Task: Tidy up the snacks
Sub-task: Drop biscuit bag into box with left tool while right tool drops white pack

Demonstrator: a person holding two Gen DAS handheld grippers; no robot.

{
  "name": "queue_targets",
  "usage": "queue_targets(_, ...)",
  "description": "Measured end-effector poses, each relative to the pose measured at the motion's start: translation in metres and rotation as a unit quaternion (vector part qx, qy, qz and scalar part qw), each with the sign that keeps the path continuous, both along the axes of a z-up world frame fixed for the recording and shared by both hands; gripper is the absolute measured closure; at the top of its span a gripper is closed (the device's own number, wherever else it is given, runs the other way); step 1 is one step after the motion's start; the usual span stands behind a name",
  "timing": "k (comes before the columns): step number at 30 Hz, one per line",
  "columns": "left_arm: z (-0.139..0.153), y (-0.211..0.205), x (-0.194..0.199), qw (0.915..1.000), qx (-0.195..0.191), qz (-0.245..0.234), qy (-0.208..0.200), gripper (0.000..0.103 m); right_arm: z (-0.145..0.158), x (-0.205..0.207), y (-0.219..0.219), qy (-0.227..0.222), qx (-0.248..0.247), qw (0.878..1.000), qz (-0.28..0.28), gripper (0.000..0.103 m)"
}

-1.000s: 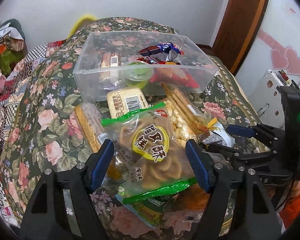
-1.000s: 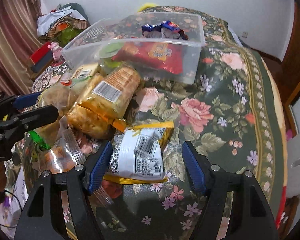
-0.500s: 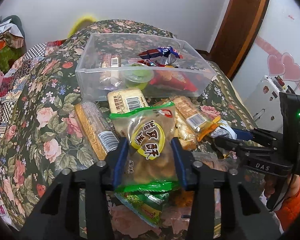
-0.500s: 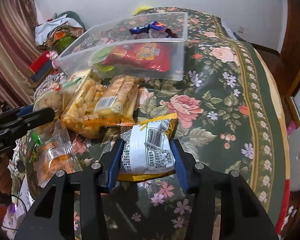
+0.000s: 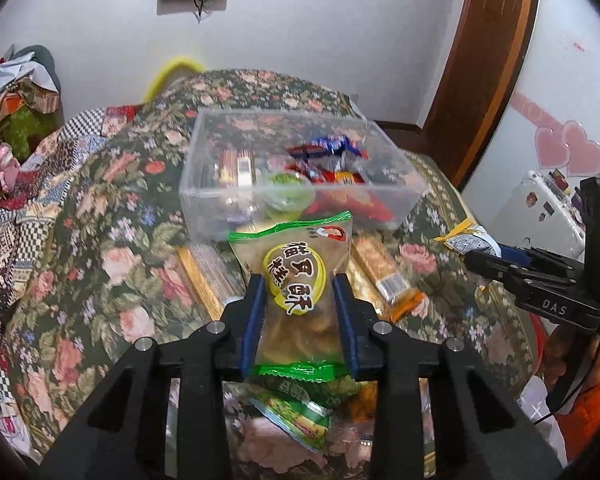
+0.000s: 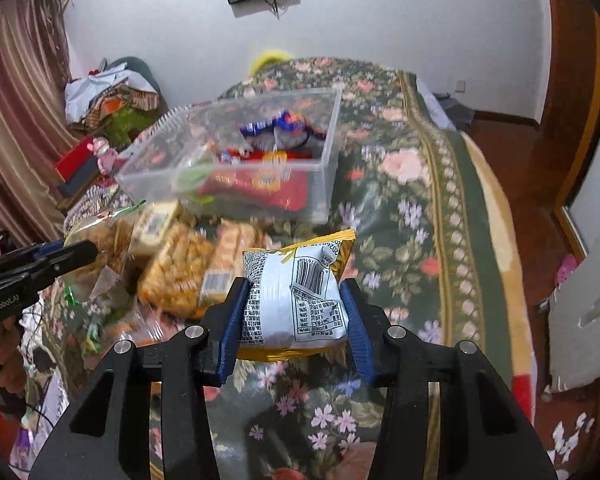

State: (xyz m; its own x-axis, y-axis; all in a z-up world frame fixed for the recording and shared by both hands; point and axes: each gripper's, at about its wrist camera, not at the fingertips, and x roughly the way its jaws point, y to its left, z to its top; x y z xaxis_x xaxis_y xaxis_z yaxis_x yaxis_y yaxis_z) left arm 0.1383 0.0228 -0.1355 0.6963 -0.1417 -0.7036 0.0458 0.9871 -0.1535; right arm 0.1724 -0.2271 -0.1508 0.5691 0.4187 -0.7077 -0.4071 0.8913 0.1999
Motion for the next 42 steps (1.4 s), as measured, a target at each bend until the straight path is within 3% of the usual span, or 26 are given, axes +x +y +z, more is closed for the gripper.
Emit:
queue_targets(11, 0.03, 0.014, 0.025, 0.999, 0.008, 0.018, -0.04, 0.069, 0.03, 0.022, 0.024, -0.041, 0.019, 0.999, 0.015, 0.06)
queue_targets(20, 0.036, 0.022, 0.062, 0.9982, 0.014, 0.025, -0.053, 0.069, 0.039, 0.055, 0.044, -0.051, 0.037, 0.998, 0.018, 0.06)
queue_targets(33, 0.009, 0.034, 0.125, 0.9989, 0.007, 0.041, -0.02, 0.069, 0.016, 0.109, 0.071, -0.028, 0.024, 0.999, 0.009, 0.06)
queue_targets(37, -0.001, 0.032, 0.137, 0.9987, 0.023, 0.045, -0.01, 0.069, 0.011, 0.113, 0.075, -0.028, 0.009, 1.0, 0.008, 0.06)
queue_targets(42, -0.009, 0.034, 0.141, 0.9988, 0.011, 0.046, 0.013, 0.069, 0.008, 0.114, 0.076, -0.026, 0.002, 1.0, 0.01, 0.057)
